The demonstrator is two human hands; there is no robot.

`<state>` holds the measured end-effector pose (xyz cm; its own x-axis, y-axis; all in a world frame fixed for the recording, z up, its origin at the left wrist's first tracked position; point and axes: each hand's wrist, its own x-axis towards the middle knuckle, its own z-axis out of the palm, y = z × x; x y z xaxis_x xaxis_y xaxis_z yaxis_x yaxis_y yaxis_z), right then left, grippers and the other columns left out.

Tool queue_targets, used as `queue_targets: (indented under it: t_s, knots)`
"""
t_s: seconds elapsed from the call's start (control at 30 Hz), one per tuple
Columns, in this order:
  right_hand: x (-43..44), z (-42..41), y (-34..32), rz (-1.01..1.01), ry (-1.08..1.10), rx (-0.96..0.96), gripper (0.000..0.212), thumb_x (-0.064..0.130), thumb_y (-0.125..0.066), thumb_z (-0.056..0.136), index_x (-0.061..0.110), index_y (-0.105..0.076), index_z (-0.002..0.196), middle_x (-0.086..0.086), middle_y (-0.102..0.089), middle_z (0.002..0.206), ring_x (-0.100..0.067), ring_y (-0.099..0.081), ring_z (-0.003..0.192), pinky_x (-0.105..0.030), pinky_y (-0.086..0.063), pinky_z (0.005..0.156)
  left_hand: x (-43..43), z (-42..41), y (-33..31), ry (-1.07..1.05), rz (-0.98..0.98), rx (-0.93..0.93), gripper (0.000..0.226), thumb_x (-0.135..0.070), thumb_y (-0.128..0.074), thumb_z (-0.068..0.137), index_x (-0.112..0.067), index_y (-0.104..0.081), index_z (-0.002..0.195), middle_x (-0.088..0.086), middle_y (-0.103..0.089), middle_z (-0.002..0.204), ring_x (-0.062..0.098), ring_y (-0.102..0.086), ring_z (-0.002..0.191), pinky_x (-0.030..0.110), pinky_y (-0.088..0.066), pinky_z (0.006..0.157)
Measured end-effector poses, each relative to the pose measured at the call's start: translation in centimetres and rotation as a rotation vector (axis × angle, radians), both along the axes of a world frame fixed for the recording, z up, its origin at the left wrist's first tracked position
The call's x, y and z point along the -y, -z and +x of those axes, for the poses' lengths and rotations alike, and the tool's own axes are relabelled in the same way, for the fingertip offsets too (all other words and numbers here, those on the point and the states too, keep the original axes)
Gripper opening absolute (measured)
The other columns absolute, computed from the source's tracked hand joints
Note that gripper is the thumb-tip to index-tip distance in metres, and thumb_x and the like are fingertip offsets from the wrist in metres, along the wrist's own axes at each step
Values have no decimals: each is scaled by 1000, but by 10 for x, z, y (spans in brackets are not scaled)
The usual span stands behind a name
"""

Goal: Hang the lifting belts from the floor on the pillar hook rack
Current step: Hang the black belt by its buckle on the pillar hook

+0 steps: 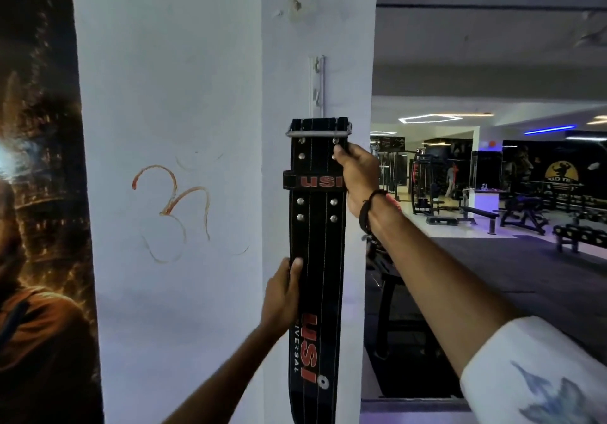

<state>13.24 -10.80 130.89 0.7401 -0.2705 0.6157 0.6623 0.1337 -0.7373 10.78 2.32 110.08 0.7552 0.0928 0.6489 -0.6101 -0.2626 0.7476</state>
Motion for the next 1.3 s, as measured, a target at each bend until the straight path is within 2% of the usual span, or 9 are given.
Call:
queue_targets:
  t_s: [0.13, 0.23, 0.47, 0.6, 0.73, 0.87, 1.0, 1.13, 1.3]
  knots:
    - [1, 3, 11, -39, -10, -17, 19, 13, -63, 92, 6, -70, 109, 0, -70, 89, -18, -65, 91, -38, -54, 94, 2, 14, -107, -108, -156, 128, 28, -44, -36, 106, -24, -53, 117, -17, -65, 96, -8, -62, 86, 7, -46, 74]
    - [-1, 2, 19, -33, -28, -37, 15, 15, -64, 92, 11, -71, 104, -4, -72, 94, -25, -68, 96, -46, -55, 94, 2, 25, -160, -107, -139, 183, 33, -44, -40, 105, -23, -56, 124, -13, -68, 101, 7, -68, 97, 27, -54, 85]
    - [6, 1, 19, -2, 1, -48, 25, 15, -64, 92, 6, -69, 115, 2, -70, 90, -10, -65, 86, -26, -54, 83, 8, 8, -22, -30, 39, 29, 58, -72, -36, 92, -19, -53, 108, -3, -68, 81, 0, -63, 66, 37, -58, 65]
    - [7, 1, 26, -37, -1, -57, 24, 14, -62, 94, 4, -67, 115, -3, -69, 97, -7, -62, 86, -4, -44, 65, -3, 25, -59, -57, -107, 86, 41, -55, -43, 98, -30, -43, 130, -1, -71, 95, 12, -71, 76, 39, -62, 70]
    - [6, 1, 31, -35, -60, -59, 20, 15, -61, 94, 5, -70, 109, -4, -71, 97, -16, -65, 93, -25, -54, 85, -10, 22, -140, 25, -50, 207, 55, -27, -52, 91, -31, -32, 142, -1, -62, 114, 12, -69, 92, 17, -55, 71]
    - [9, -1, 28, -38, -98, -54, 13, 17, -62, 92, 12, -72, 99, -7, -74, 100, -27, -69, 103, -44, -52, 99, -17, 12, -154, 142, 16, 164, 61, -14, -51, 67, -18, -51, 127, -4, -65, 105, 12, -63, 86, 21, -50, 69]
    - [5, -8, 22, -41, -90, -37, 18, 18, -64, 91, 10, -72, 105, -8, -74, 101, -27, -69, 105, -41, -53, 98, -15, 8, -146, 270, -78, 165, 60, -10, -45, 60, -16, -49, 119, -1, -62, 94, 10, -58, 77, 24, -47, 63]
    - [5, -14, 18, -51, -53, -10, 21, 17, -63, 92, 5, -70, 107, 2, -68, 83, -9, -63, 81, -19, -48, 76, -23, 3, -142, 287, -197, 189, 71, -12, -40, 66, -29, -34, 135, 9, -60, 117, 17, -61, 84, 24, -54, 60]
    - [14, -8, 25, -45, -7, -16, 26, 20, -65, 91, 2, -69, 110, 4, -68, 84, -6, -62, 79, -20, -45, 72, -26, 3, -163, 139, -97, 283, 36, -18, -41, 93, -25, -45, 129, 6, -60, 124, 21, -68, 72, 39, -56, 58]
